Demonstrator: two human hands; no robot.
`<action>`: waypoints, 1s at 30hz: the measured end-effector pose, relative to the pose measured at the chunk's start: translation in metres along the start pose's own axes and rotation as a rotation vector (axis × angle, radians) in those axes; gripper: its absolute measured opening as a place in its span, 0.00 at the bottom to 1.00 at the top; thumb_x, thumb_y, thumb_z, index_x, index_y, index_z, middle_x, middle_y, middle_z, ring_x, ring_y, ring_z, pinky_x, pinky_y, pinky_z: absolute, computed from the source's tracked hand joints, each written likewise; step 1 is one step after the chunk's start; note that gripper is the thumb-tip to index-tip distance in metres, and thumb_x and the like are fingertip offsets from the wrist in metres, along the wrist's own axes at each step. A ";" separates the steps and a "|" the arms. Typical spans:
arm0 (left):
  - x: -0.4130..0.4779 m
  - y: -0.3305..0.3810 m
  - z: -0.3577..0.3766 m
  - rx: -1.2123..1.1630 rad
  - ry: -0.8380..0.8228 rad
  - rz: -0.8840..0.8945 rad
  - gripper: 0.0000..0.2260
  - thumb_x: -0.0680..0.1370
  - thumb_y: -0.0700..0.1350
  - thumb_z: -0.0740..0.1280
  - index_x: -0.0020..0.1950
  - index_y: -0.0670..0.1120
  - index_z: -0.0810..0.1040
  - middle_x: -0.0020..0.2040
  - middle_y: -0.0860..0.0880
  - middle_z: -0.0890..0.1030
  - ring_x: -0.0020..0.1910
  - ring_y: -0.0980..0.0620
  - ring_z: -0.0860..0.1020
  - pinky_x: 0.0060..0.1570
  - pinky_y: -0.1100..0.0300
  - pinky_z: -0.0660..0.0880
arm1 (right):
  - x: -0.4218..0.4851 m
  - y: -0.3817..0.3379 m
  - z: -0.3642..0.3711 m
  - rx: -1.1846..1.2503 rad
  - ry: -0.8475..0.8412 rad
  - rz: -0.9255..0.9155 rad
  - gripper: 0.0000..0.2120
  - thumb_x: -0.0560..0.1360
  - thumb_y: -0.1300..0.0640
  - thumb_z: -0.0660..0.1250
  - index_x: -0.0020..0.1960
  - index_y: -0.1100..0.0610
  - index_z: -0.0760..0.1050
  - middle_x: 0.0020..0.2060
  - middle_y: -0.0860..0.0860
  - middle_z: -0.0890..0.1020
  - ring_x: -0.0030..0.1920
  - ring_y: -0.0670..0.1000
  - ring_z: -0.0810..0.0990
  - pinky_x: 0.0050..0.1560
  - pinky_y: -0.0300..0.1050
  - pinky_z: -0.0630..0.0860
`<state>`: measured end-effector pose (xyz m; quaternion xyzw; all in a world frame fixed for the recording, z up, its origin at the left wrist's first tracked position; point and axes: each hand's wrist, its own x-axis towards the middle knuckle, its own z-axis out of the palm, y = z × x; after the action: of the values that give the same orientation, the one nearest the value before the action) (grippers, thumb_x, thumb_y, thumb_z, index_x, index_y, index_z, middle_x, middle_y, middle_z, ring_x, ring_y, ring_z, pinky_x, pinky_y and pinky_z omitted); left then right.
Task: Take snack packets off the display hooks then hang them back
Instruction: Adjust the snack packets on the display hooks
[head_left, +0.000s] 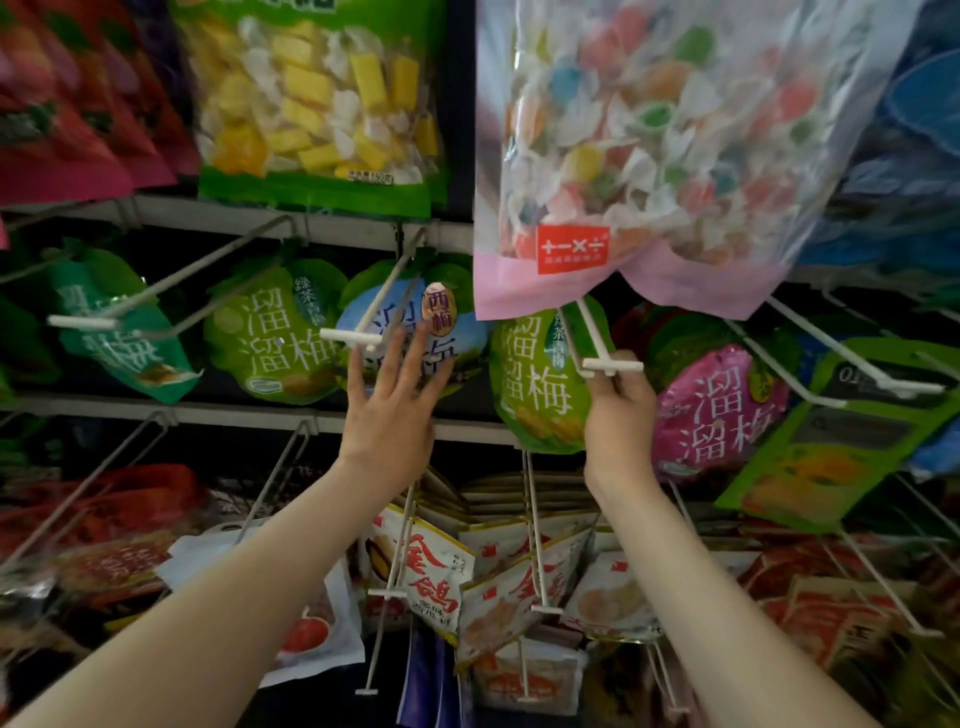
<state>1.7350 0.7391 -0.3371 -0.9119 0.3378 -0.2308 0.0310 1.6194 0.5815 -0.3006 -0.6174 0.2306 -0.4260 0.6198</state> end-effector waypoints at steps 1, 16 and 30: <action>-0.004 0.000 -0.004 -0.080 0.006 0.001 0.34 0.76 0.52 0.64 0.77 0.55 0.50 0.76 0.44 0.36 0.74 0.43 0.34 0.69 0.37 0.37 | -0.006 -0.005 -0.006 0.013 -0.010 0.001 0.07 0.79 0.61 0.60 0.43 0.53 0.72 0.38 0.47 0.73 0.38 0.43 0.71 0.42 0.39 0.66; -0.102 0.046 -0.143 -1.934 -0.343 -0.280 0.17 0.73 0.37 0.68 0.57 0.56 0.76 0.49 0.55 0.84 0.50 0.55 0.82 0.46 0.63 0.78 | -0.089 -0.087 -0.093 0.260 -0.352 0.225 0.08 0.75 0.62 0.61 0.41 0.56 0.77 0.37 0.50 0.83 0.37 0.49 0.82 0.35 0.42 0.80; -0.154 -0.037 -0.134 -1.678 -0.451 -0.463 0.15 0.72 0.33 0.70 0.54 0.49 0.79 0.47 0.48 0.84 0.46 0.49 0.82 0.42 0.61 0.79 | -0.121 -0.086 -0.010 -0.391 -0.767 0.018 0.08 0.74 0.58 0.68 0.41 0.45 0.79 0.39 0.44 0.83 0.44 0.44 0.80 0.48 0.41 0.76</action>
<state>1.5955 0.8783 -0.2714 -0.7036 0.1889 0.2759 -0.6270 1.5255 0.6851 -0.2480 -0.8348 0.0654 -0.1086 0.5357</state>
